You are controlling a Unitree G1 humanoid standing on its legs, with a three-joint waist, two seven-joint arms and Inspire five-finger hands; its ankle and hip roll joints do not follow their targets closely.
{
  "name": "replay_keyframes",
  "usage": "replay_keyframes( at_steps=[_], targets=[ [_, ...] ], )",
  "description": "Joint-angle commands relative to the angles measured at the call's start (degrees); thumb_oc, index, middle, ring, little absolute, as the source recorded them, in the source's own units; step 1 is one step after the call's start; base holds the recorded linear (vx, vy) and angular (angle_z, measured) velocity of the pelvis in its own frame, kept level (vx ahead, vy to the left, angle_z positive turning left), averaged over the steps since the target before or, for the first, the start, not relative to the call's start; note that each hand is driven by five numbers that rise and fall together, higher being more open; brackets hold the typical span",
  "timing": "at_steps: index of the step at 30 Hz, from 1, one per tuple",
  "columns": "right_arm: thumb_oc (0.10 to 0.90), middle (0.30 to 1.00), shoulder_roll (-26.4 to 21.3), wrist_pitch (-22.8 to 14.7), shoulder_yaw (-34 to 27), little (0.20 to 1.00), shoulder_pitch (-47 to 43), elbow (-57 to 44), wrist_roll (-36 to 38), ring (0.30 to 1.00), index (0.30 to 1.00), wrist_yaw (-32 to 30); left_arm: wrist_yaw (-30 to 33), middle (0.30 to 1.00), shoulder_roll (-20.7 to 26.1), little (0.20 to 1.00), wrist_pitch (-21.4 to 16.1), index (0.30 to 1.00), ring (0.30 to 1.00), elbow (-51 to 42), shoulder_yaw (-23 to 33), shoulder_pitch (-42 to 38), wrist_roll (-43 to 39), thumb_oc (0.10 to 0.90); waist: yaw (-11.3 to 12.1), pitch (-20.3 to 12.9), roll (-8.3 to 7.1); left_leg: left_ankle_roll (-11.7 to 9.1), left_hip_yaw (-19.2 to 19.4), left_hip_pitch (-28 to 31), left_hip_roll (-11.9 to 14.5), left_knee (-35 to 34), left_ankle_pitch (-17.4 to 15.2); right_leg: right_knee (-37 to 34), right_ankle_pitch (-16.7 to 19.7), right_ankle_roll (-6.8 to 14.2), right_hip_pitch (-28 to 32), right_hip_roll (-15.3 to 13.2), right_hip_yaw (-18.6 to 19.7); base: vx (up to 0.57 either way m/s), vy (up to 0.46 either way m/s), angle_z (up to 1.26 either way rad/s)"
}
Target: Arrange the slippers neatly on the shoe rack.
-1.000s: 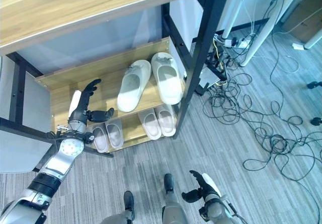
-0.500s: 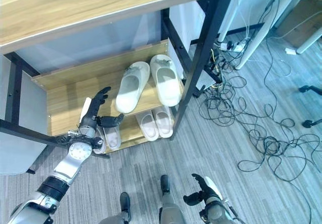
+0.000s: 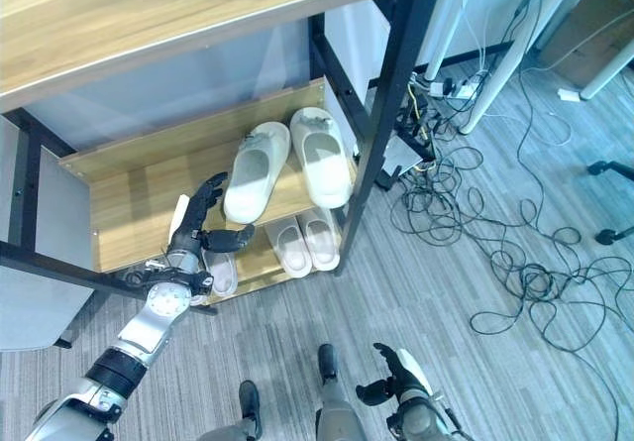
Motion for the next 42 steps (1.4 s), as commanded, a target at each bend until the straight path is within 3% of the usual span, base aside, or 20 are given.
replay_keyframes(
  at_steps=[1, 12, 42],
  targets=[
    [0.8, 0.9, -2.3, -1.1, -1.0, 0.9, 0.9, -1.1, 0.9, 0.9, 0.9, -2.4, -0.9, 0.9, -2.4, 0.9, -5.3, 0.9, 0.9, 1.3, -2.4, -6.2, -2.5, 0.8, -1.7, -1.3, -0.49, -1.8, -2.3, -5.1, 0.2, 0.1, 2.6, 0.4, -9.3, 3.5, 2.1, -2.2, -4.0, 0.0, 0.0, 0.0],
    [0.8, 0.9, -2.6, -1.1, -0.3, 0.9, 0.5, -1.7, 1.3, 0.9, 0.9, -3.2, -1.0, 0.9, -5.0, 0.9, -5.3, 0.9, 0.9, 1.8, -5.7, -9.2, -4.9, 0.8, -2.3, -0.9, -0.25, -1.9, -2.0, -5.4, 0.4, 0.1, 2.7, 0.4, -9.1, 3.6, 1.5, -2.1, -3.7, 0.0, 0.0, 0.0],
    [0.8, 0.9, -3.9, -1.1, 0.2, 0.9, 1.4, -2.2, 2.3, 0.9, 0.9, -4.0, -0.4, 0.9, -12.2, 0.9, -6.1, 0.9, 0.9, 6.0, -11.7, -17.8, -10.2, 0.8, -5.1, 0.0, 2.5, -2.1, -0.1, -4.6, 0.4, 0.1, 2.7, 0.4, -9.1, 3.7, 1.1, -2.0, -2.3, 0.0, -0.001, -0.02]
  ],
)
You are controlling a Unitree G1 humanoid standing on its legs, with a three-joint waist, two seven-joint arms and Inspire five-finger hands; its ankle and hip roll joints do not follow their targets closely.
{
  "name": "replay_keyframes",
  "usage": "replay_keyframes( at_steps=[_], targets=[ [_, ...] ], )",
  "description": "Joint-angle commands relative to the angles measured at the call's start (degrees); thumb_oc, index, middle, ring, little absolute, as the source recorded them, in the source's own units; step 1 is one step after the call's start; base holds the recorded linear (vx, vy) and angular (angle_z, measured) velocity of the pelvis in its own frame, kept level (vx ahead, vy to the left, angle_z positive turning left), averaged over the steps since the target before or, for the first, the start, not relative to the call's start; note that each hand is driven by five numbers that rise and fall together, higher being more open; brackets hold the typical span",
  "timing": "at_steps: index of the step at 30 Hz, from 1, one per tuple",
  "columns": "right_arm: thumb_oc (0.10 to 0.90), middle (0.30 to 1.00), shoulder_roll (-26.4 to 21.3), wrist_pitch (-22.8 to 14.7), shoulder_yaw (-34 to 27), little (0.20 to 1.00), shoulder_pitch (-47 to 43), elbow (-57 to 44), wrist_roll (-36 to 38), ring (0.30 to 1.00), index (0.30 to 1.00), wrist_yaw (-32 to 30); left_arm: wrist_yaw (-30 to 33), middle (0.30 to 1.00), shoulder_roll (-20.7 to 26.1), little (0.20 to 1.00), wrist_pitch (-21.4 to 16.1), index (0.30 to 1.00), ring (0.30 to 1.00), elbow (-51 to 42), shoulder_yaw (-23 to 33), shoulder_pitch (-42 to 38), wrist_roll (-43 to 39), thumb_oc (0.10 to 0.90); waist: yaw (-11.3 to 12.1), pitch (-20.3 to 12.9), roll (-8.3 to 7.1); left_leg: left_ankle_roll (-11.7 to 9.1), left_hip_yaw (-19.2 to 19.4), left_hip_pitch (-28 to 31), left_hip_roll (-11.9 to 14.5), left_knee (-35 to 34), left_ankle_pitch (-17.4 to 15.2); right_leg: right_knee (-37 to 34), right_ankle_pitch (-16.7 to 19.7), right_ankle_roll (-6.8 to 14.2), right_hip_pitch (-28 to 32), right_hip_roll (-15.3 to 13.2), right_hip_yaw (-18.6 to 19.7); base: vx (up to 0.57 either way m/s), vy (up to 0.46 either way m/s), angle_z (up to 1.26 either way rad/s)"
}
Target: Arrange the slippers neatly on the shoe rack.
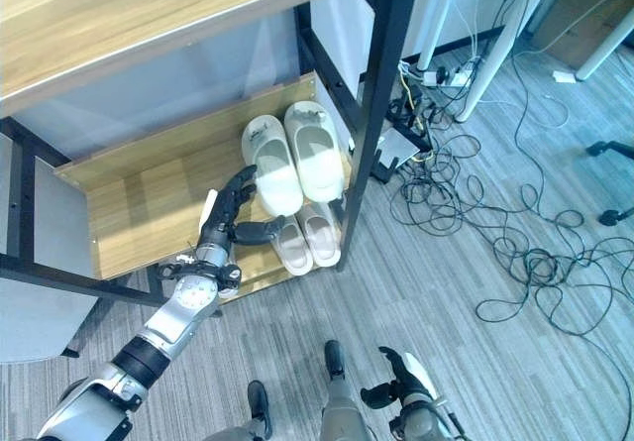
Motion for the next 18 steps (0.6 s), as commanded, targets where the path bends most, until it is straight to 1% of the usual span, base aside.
replay_keyframes(
  at_steps=[1, 4, 11, 14, 16, 18],
  targets=[
    [0.8, 0.9, -3.9, -1.6, 0.1, 0.9, 1.0, -2.4, 1.7, 0.9, 0.9, -2.4, -3.1, 0.9, -8.1, 0.9, -4.6, 0.9, 0.9, 3.8, -3.1, -12.0, -1.6, 0.8, -3.8, 0.7, 1.61, -2.6, -2.0, -3.6, 2.2, 0.1, 2.9, 0.4, -9.7, 2.7, 2.9, -0.3, -4.0, 0.0, 0.0, 0.0],
    [0.8, 0.9, -3.9, -1.7, 0.5, 0.9, 1.0, -2.4, 1.9, 0.9, 0.9, -2.6, -3.0, 0.9, -9.0, 0.9, -4.6, 0.9, 0.9, 3.9, -3.8, -12.6, -1.8, 0.8, -3.9, 0.7, 1.67, -2.6, -2.1, -3.5, 2.2, 0.1, 3.0, 0.4, -9.8, 2.7, 3.1, -0.3, -4.0, 0.0, 0.0, 0.0],
    [0.8, 0.9, -4.0, -1.9, 0.5, 0.9, 0.9, -2.1, 2.1, 0.9, 0.9, -2.8, -2.9, 0.9, -8.3, 0.9, -4.3, 0.9, 0.9, 4.5, -3.9, -13.2, 0.0, 0.8, -3.8, 0.4, 1.69, -2.7, -2.1, -3.2, 2.4, 0.1, 2.9, 0.4, -10.0, 2.7, 3.6, -0.3, -4.4, 0.0, 0.0, 0.0],
    [0.8, 0.9, -3.5, -1.8, 0.7, 0.9, 0.8, -1.0, 2.1, 0.9, 0.9, -2.6, -3.0, 0.9, -6.8, 0.9, -4.4, 0.9, 0.9, 4.3, -3.0, -13.0, -0.3, 0.8, -3.4, 0.0, 1.57, -2.8, -2.5, -2.7, 2.5, 0.1, 3.0, 0.4, -10.2, 2.6, 4.4, -0.1, -4.9, 0.0, -0.011, 0.01],
    [0.8, 0.9, -3.2, -1.6, 0.6, 0.9, 0.9, -0.8, 2.0, 0.9, 0.9, -2.5, -3.5, 0.9, -5.7, 0.9, -4.5, 0.9, 0.9, 2.3, -2.4, -11.6, -2.4, 0.8, -3.0, -0.1, 1.46, -2.8, -2.8, -2.4, 2.6, 0.1, 3.0, 0.4, -10.3, 2.6, 5.1, -0.1, -5.5, 0.0, -0.034, 0.02],
    [0.8, 0.9, -2.9, -1.6, 0.4, 0.9, 1.0, -0.6, 2.0, 0.9, 0.9, -2.3, -4.5, 0.9, -4.2, 0.9, -4.5, 0.9, 0.9, -1.1, -2.2, -9.6, -2.4, 0.8, -2.4, -0.2, 1.27, -2.8, -3.2, -2.1, 2.6, 0.1, 3.0, 0.4, -10.4, 2.7, 5.7, -0.1, -6.1, -0.01, -0.033, 0.06]
  ],
)
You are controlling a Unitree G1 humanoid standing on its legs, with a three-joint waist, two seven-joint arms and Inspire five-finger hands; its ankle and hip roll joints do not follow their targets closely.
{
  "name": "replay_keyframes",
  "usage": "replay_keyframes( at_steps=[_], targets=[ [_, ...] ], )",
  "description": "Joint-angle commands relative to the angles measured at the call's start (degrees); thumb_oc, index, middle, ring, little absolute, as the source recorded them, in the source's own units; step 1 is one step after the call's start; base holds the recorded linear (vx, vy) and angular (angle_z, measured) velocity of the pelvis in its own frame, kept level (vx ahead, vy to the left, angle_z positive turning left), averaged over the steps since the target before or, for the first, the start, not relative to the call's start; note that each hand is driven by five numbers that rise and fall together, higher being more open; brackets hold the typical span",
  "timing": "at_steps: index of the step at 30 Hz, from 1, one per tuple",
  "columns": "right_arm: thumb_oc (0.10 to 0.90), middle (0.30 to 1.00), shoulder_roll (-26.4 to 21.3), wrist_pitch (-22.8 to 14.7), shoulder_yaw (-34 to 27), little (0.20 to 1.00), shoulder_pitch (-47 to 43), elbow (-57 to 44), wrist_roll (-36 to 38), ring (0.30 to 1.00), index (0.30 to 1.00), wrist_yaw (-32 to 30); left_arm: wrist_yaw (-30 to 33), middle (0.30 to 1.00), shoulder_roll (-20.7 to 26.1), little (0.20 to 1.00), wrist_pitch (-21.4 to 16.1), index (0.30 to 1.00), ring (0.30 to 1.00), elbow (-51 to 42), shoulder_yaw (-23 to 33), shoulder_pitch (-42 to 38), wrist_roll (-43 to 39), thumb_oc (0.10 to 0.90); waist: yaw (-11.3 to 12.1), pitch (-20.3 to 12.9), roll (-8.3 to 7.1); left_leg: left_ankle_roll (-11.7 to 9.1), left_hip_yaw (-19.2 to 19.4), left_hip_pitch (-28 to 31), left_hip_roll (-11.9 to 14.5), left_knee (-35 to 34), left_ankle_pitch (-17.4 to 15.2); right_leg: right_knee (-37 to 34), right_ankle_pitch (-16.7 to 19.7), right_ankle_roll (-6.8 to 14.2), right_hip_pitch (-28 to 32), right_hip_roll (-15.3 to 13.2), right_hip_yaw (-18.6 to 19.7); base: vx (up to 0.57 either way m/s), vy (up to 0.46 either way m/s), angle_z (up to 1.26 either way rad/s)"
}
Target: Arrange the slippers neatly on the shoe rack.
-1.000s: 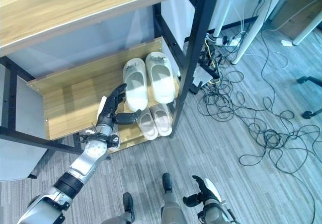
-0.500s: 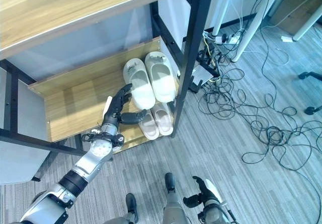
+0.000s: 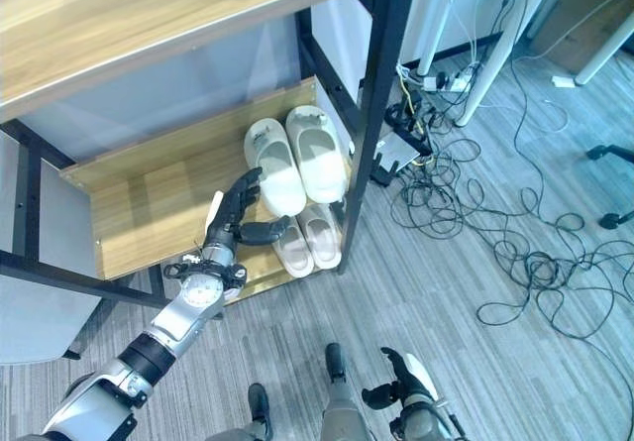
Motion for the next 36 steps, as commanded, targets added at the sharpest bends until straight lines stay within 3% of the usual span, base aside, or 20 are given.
replay_keyframes(
  at_steps=[1, 11, 16, 18, 27, 36],
  targets=[
    [0.8, 0.9, -2.7, -1.6, -0.2, 0.9, 1.1, -0.9, 1.6, 0.9, 0.9, -1.3, -4.5, 0.9, -2.6, 0.9, -4.6, 0.9, 0.9, -4.9, -1.2, -7.4, 0.2, 0.8, -2.1, -0.2, 1.04, -3.1, -2.9, -3.2, 2.4, 0.1, 2.9, 0.5, -10.5, 2.5, 4.5, -0.2, -5.7, -0.02, -0.03, 0.06],
    [0.8, 0.9, 0.5, -1.2, -1.1, 0.9, 2.0, 0.8, 0.1, 0.9, 0.9, 0.1, -12.6, 0.9, 4.4, 0.9, -4.2, 0.9, 0.9, -20.8, 1.9, 9.4, -1.8, 0.8, 2.0, -1.4, -1.08, -3.0, -5.7, -1.4, 1.9, 0.1, 2.5, 0.5, -10.9, 2.6, 8.9, -0.8, -9.9, -0.02, -0.014, 0.17],
    [0.8, 0.9, 1.5, -1.1, -1.0, 0.9, 2.1, 1.6, -0.3, 0.9, 0.9, 0.3, -14.6, 0.9, 6.3, 0.9, -3.9, 0.9, 0.9, -24.5, 3.1, 13.2, -2.0, 0.8, 3.1, -2.2, -1.95, -3.0, -6.5, -1.2, 1.7, 0.1, 2.4, 0.5, -10.8, 2.7, 9.6, -1.0, -11.2, -0.02, 0.005, 0.24],
    [0.8, 0.9, 2.3, -1.1, -0.5, 0.9, 2.3, 1.9, -0.9, 0.9, 0.9, 0.8, -16.4, 0.9, 8.1, 0.9, -3.5, 0.9, 0.9, -26.3, 4.0, 16.4, -1.4, 0.8, 4.6, -2.9, -3.19, -2.9, -7.5, -1.0, 1.6, 0.1, 2.4, 0.5, -10.8, 2.7, 10.7, -1.0, -12.2, 0.01, -0.003, 0.16],
    [0.8, 0.9, 3.7, -0.7, 0.3, 0.9, 2.5, 2.0, -1.2, 0.9, 0.9, 1.0, -15.1, 0.9, 6.3, 0.9, -2.3, 0.9, 0.9, -21.1, 4.2, 17.6, 1.0, 0.8, 5.5, -3.8, -4.6, -2.6, -9.4, -0.7, 1.1, 0.1, 2.3, 0.5, -11.3, 2.5, 12.6, -1.3, -13.9, 0.02, -0.006, 0.17],
    [0.8, 0.9, 3.6, -0.2, 0.5, 0.9, 2.9, 2.0, -1.0, 0.9, 0.9, 0.2, -10.6, 0.9, 3.3, 0.9, -1.9, 0.9, 0.9, -12.9, 5.4, 13.2, 1.1, 0.8, 3.9, -3.7, -4.66, -2.2, -8.5, -0.8, 0.8, 0.1, 2.0, 0.5, -10.9, 2.5, 11.4, -1.2, -12.3, 0.01, 0.005, -0.01]
  ],
)
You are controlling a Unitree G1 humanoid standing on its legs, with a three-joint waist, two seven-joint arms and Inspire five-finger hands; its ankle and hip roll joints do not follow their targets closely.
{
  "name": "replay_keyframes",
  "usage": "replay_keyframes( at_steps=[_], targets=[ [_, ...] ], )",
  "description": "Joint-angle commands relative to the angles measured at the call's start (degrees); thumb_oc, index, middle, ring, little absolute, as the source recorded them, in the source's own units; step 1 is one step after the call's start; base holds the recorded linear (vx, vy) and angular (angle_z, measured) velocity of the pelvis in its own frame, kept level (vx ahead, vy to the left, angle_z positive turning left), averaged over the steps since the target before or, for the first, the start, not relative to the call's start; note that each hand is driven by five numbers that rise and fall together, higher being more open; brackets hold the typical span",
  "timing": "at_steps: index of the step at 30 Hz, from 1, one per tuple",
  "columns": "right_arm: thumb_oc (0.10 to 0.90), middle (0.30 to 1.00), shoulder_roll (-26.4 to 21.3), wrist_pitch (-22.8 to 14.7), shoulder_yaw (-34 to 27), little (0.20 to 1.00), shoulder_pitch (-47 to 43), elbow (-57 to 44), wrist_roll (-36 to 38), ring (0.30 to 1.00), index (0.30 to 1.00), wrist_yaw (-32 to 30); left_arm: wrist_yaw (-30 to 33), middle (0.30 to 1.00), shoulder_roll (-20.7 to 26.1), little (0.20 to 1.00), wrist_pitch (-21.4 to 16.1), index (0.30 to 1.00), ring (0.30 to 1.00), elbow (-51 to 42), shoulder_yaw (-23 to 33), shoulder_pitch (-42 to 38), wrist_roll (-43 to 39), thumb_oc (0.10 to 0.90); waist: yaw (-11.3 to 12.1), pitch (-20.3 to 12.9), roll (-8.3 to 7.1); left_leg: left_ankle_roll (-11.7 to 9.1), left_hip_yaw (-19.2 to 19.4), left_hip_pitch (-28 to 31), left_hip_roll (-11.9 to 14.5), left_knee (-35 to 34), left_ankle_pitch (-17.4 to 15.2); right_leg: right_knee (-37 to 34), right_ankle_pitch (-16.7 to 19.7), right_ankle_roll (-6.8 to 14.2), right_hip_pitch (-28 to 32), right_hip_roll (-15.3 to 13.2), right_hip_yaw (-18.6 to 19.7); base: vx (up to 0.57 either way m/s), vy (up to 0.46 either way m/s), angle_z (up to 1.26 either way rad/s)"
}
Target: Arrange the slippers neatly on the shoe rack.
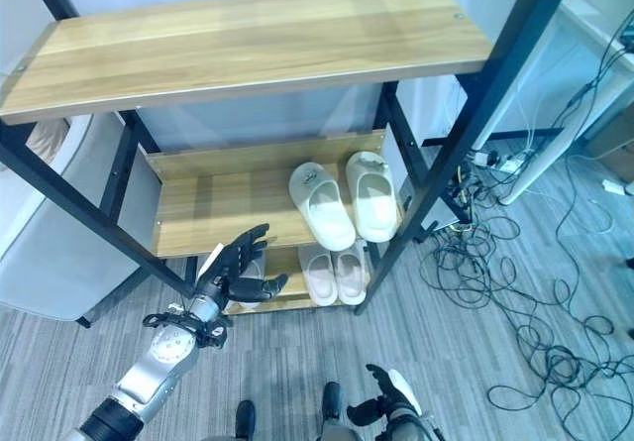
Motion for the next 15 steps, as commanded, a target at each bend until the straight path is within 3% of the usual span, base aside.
replay_keyframes(
  at_steps=[1, 15],
  targets=[
    [0.8, 0.9, -1.2, -0.4, 0.3, 0.9, 0.7, 0.0, -0.1, 0.9, 0.9, -1.5, 2.9, 0.9, -2.5, 0.9, -4.4, 0.9, 0.9, 1.7, 2.8, -8.6, -1.3, 0.8, -0.7, -3.4, -1.33, -1.6, 1.1, -6.3, -0.5, 0.1, 1.6, 0.8, -7.8, 2.6, 0.8, -1.3, -2.1, 0.02, 0.024, -0.17],
    [0.8, 0.9, -3.2, 0.0, 0.4, 0.9, 1.2, -1.1, 0.0, 0.9, 0.9, -1.9, 8.8, 0.9, -0.2, 0.9, -5.7, 0.9, 0.9, 12.3, 5.3, -23.4, -3.2, 0.8, -4.2, -3.7, -0.77, -1.2, 4.3, -8.4, -0.1, 0.1, 0.9, 0.8, -6.8, 3.3, -4.1, -1.3, 1.9, 0.02, 0.01, -0.16]
  ],
)
